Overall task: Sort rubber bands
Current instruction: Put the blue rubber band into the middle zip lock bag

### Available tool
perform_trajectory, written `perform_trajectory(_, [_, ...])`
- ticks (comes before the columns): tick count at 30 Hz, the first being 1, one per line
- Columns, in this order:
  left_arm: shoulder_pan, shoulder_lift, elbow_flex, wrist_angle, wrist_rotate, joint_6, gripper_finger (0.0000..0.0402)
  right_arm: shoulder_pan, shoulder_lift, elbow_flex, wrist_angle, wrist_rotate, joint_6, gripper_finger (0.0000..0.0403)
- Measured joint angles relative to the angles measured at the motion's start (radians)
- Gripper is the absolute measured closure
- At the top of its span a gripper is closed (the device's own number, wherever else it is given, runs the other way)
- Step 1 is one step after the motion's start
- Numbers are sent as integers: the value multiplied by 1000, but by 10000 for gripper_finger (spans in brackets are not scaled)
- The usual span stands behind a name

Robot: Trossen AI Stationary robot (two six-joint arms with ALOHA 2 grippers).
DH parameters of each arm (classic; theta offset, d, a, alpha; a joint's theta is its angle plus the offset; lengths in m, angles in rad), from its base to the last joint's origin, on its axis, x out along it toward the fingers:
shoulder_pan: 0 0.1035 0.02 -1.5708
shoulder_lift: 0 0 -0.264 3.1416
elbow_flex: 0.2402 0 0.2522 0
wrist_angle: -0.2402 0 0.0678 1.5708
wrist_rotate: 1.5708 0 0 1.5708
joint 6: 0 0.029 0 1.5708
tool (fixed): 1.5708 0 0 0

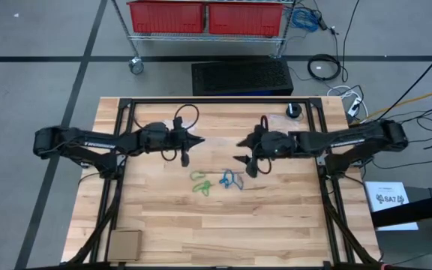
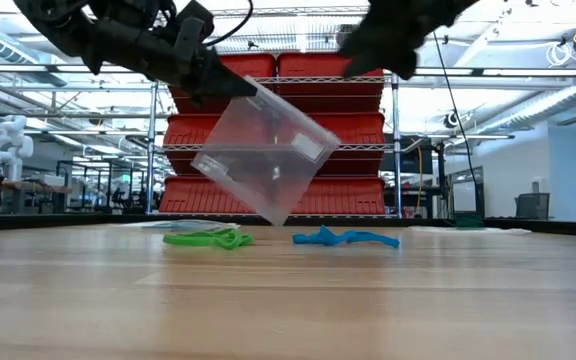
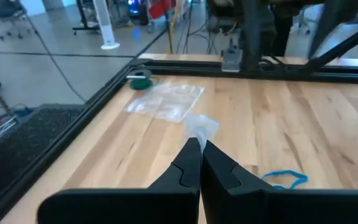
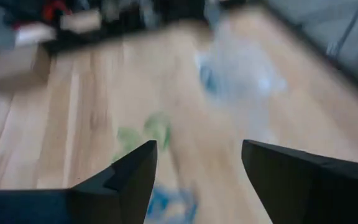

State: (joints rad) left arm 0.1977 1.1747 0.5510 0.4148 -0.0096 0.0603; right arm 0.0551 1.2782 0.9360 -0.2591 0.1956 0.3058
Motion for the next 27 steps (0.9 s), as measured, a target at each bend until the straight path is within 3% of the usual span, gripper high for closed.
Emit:
perform_trajectory(3, [19, -36, 0, -36, 0, 8, 402, 36, 29, -43, -62, -38, 135, 172])
perform_trajectory(7, [34, -58, 0, -62, 0, 9, 402, 99, 119, -148, 59, -36, 313, 171])
perform_trajectory(9, [37, -61, 0, -67, 0, 9, 402, 129, 181, -179, 111, 21, 378, 171])
perform_trajectory(12, [37, -61, 0, -69, 5, 9, 402, 163, 267, -184, 156, 110, 436, 171])
perform_trajectory(19, [37, -61, 0, -75, 8, 25, 402, 198, 446, -172, 210, 168, 562, 171])
perform_trajectory(24, [37, -61, 0, -77, 8, 26, 402, 197, 497, -168, 261, 178, 572, 173])
perform_trajectory(27, [38, -61, 0, -77, 7, 27, 402, 196, 494, -169, 257, 176, 580, 198])
